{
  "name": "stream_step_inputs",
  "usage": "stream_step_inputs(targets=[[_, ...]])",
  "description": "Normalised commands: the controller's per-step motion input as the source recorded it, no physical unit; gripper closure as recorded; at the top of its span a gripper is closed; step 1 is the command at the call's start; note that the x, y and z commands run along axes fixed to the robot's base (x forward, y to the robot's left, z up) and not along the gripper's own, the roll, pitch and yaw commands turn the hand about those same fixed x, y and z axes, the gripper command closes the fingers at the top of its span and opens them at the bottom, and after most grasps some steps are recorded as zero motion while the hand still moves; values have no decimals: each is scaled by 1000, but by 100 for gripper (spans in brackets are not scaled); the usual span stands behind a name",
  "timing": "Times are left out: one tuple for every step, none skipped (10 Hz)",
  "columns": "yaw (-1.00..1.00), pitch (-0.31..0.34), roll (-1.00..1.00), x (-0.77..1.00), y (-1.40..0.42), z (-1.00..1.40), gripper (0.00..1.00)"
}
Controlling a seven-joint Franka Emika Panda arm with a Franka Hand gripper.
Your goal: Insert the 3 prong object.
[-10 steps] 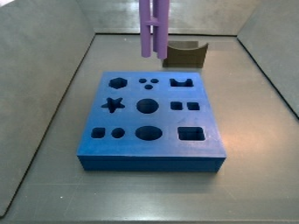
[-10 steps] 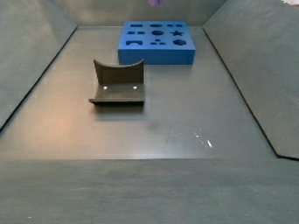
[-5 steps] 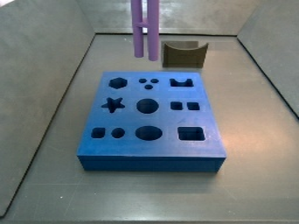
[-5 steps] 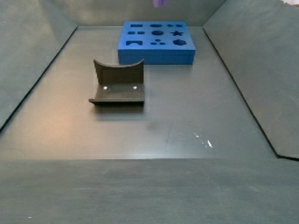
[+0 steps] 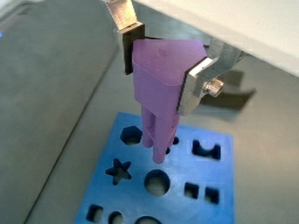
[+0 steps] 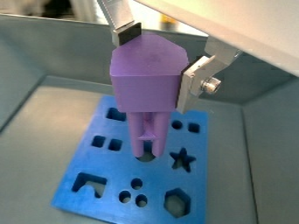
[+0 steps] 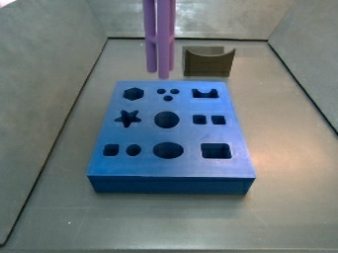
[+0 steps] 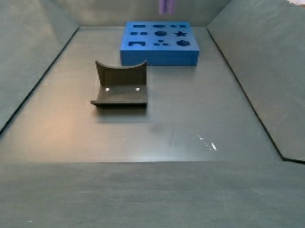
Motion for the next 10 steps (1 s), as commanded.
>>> stream_step_inputs(targets=[[-971, 37, 26, 0, 63, -420, 100], [-880, 0, 0, 74, 171, -371, 100], [-511, -77, 0, 134, 489, -417, 100], [-117, -91, 7, -74, 491, -400, 100], [-63, -4, 84, 0, 340, -357, 100], [-100, 0, 94, 131, 269, -374, 100], [-103, 0, 107, 114, 271, -351, 100], [-40, 0, 67, 49, 260, -334, 100], [-63, 0, 83, 29, 126, -303, 100], [-69, 0, 54, 80, 37, -277, 100]])
